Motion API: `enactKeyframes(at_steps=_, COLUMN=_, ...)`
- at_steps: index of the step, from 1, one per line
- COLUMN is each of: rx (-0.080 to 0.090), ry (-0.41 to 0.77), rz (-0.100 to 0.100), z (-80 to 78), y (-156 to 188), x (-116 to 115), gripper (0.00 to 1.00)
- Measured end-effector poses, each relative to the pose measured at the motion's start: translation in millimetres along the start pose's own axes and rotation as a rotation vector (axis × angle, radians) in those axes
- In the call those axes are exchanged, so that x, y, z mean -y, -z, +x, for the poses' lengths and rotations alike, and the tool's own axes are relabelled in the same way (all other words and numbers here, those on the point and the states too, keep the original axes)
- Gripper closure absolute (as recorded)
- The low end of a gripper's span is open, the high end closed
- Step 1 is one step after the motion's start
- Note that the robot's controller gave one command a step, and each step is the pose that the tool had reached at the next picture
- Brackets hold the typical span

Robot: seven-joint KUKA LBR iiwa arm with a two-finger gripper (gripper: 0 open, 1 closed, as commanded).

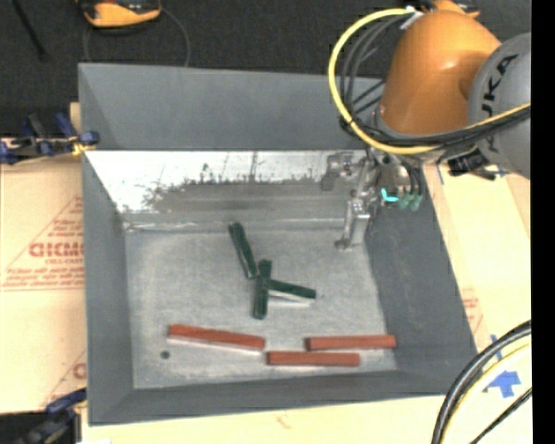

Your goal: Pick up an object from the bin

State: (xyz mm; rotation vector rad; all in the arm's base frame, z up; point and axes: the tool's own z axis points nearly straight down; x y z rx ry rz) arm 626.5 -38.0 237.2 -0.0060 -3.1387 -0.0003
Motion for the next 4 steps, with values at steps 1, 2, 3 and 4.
enactKeyframes(at_steps=1, rx=0.0, ry=0.164, rz=-0.001, z=83.5, y=-164, x=-65, gripper=0.0)
enactKeyframes(at_steps=2, rx=0.007, ry=0.163, rz=0.001, z=80.9, y=-160, x=-64, gripper=1.0)
enactKeyframes(at_steps=3, rx=0.013, ry=0.196, rz=0.002, z=96.8, y=-75, x=-65, gripper=1.0)
enactKeyframes(at_steps=4, rx=0.014, ry=0.211, rz=0.0, z=117.0, y=6, x=-88, gripper=1.0)
